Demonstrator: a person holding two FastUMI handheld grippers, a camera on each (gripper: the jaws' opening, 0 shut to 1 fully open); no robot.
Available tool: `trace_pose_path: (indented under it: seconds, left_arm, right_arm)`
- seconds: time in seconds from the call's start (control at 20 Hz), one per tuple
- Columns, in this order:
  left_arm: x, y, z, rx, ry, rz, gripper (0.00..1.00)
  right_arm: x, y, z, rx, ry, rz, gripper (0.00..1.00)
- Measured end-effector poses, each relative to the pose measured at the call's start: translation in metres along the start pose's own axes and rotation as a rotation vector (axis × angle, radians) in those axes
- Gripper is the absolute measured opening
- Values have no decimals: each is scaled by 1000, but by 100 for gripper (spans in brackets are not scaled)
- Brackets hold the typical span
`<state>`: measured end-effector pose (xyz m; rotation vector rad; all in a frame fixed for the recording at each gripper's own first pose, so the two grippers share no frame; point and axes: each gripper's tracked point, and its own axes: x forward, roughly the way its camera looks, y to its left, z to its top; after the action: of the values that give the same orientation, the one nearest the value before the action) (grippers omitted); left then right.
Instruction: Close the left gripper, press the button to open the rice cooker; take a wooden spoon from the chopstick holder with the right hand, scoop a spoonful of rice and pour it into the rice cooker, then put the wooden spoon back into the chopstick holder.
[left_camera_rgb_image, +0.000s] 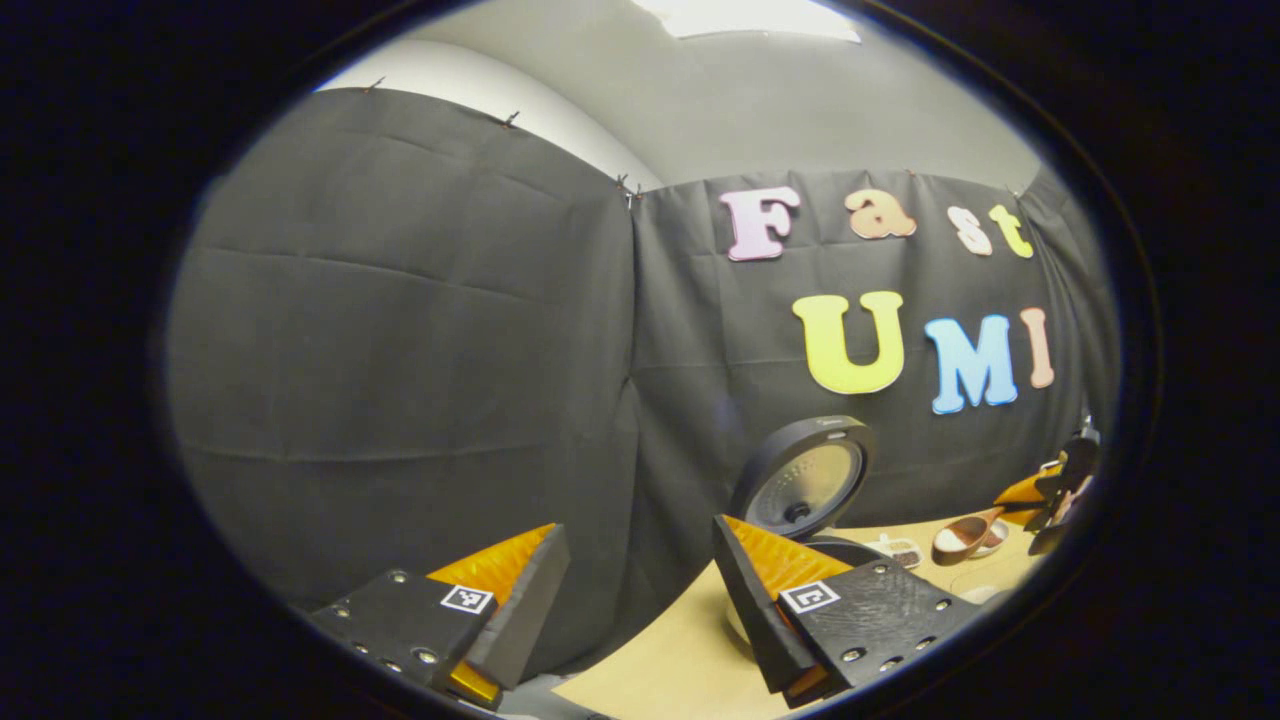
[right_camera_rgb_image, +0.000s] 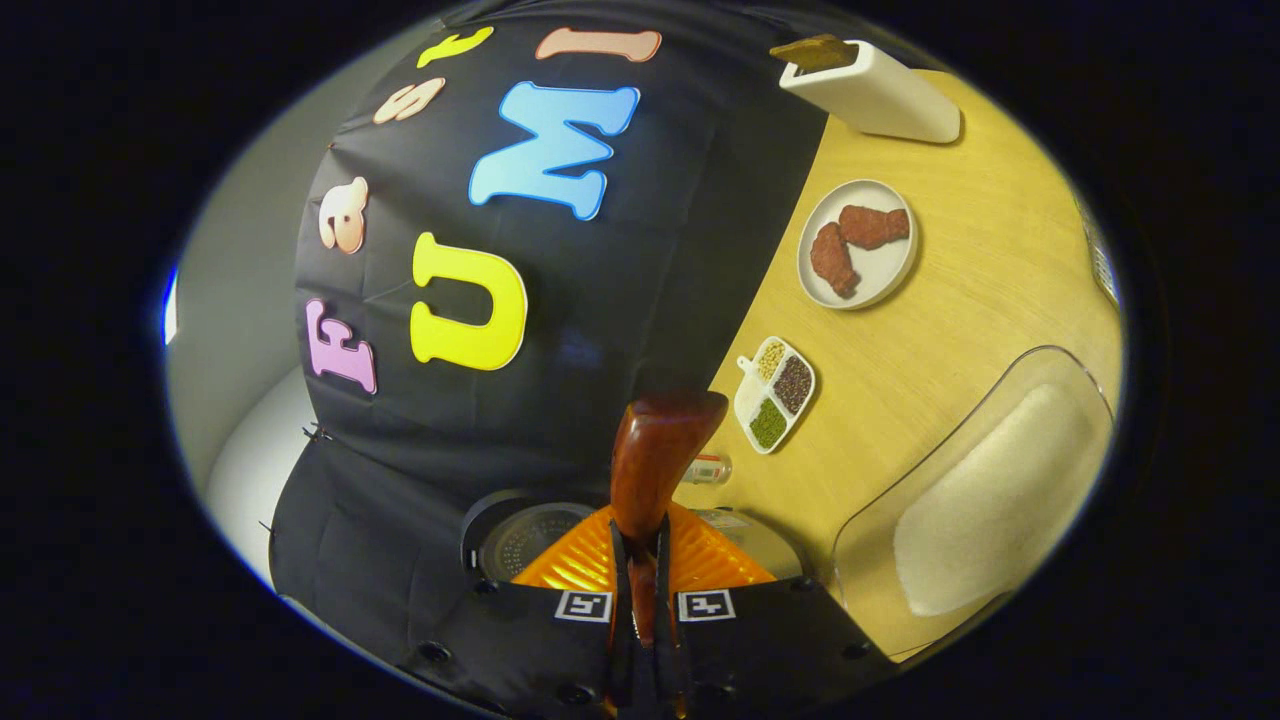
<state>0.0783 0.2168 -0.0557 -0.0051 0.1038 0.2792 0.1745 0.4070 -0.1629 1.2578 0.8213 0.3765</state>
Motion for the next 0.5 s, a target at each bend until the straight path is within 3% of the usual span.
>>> trace_pose_path:
  seconds: [0.3,0.4,0.45,0.5]
  left_arm:
    - [1,26,-8,-7,19,50,87]
    - [1,35,-10,-8,24,67,87]
    - [0,40,-12,-8,25,76,87]
    - [0,45,-12,-7,27,85,87]
  right_arm:
    - [42,31,-34,-23,49,35,6]
    - [55,38,-49,-26,71,43,10]
    - [63,40,-56,-30,81,45,6]
    - [68,42,-63,-34,91,46,10]
